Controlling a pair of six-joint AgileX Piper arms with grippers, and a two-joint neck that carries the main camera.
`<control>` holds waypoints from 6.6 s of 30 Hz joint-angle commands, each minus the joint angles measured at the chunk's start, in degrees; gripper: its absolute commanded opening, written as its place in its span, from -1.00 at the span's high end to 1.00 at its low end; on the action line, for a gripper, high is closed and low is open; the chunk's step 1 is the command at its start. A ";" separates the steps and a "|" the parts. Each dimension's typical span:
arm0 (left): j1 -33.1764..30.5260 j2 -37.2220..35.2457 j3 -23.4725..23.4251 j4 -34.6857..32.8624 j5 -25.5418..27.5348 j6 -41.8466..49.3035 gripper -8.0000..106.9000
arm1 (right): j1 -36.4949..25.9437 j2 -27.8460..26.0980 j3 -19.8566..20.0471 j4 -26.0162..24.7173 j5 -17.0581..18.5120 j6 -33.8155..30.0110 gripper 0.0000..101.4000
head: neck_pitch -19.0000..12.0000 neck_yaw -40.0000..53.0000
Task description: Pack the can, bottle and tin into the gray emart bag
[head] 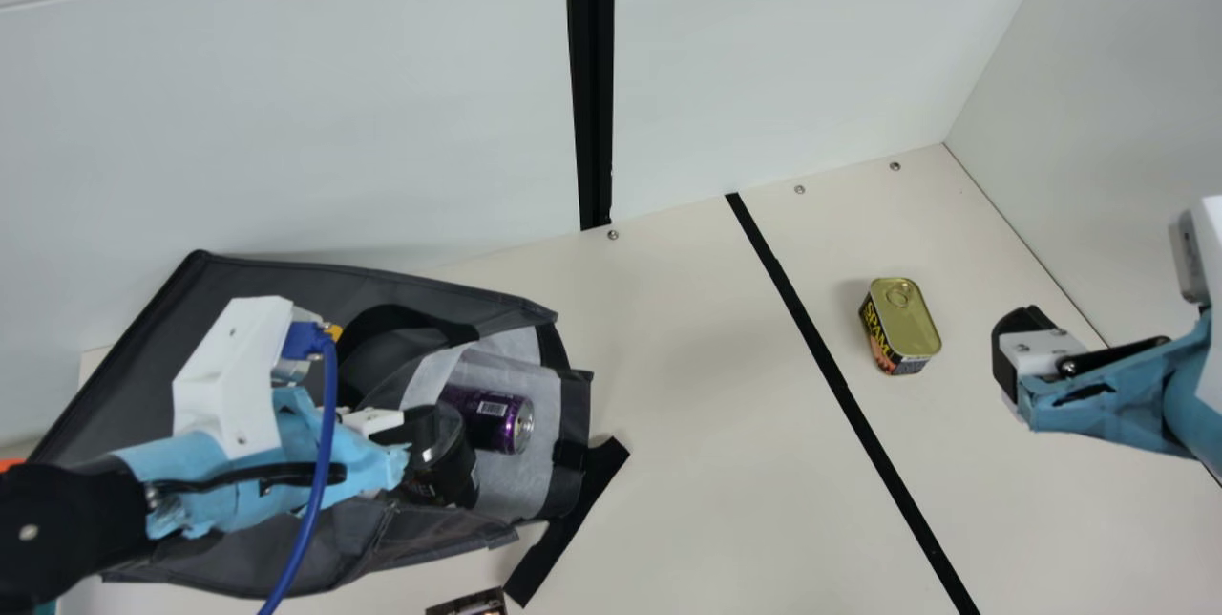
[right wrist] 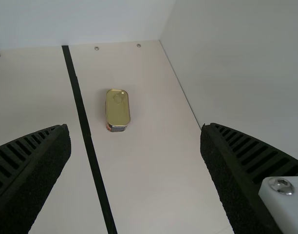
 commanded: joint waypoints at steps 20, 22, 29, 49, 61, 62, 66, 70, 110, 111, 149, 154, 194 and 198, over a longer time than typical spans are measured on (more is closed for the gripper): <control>0.00 0.00 0.00 0.00 0.00 0.00 0.68 | -0.29 0.45 -0.93 0.60 2.11 -0.81 -0.79 | -1.30 -0.05; 0.00 0.00 0.00 0.00 0.00 0.00 0.68 | -0.47 0.52 -0.88 0.74 2.11 -0.96 -0.79 | -1.30 -0.05; 0.00 0.00 0.00 0.00 0.00 0.00 0.68 | -0.46 1.14 -0.82 0.81 2.11 -0.77 -0.79 | -1.30 -0.05; 0.00 0.00 0.00 0.00 0.00 0.00 0.68 | 0.71 6.02 1.87 0.13 -2.12 1.28 -0.79 | -1.30 -0.05; 0.00 0.00 0.00 0.00 0.00 0.00 0.68 | -1.94 10.62 4.92 2.17 -7.29 -0.38 -0.79 | -1.30 -0.05; 0.00 0.00 0.00 0.00 0.00 0.00 0.68 | -2.18 11.08 5.13 2.40 -7.74 -0.60 -0.79 | -1.30 -0.05; 0.00 0.00 0.00 0.00 0.00 0.00 0.68 | -3.19 12.99 5.91 3.45 -9.55 -1.75 -0.79 | -1.30 -0.05; 0.00 0.00 0.00 0.00 0.00 0.00 0.68 | -4.28 14.93 6.69 4.40 -11.39 -2.81 -0.79 | -1.30 -0.05; 0.00 0.00 0.00 0.00 0.00 0.00 0.68 | -11.62 35.96 8.42 11.71 -24.53 -10.92 -0.79 | -1.30 -0.05; 0.00 0.00 0.00 0.00 0.00 0.00 0.68 | -11.71 36.51 8.27 11.97 -24.63 -11.10 -0.79 | -1.30 -0.05; 0.00 0.00 0.00 0.00 0.00 0.00 0.68 | -11.75 53.97 -1.49 18.10 -22.61 -10.42 -0.79 | -1.30 -0.05; 0.00 0.00 0.00 0.00 0.00 0.00 0.68 | -11.43 55.85 -2.40 17.99 -22.74 -9.84 -0.79 | -1.30 -0.05; 0.00 0.00 0.00 0.00 0.00 0.00 0.68 | -9.67 59.37 -3.25 16.74 -23.57 -8.92 1.00 | -1.30 -0.05; 0.00 0.00 0.00 0.00 0.00 0.00 0.68 | -9.25 57.74 -2.45 16.96 -23.57 -9.39 1.00 | -1.30 -0.05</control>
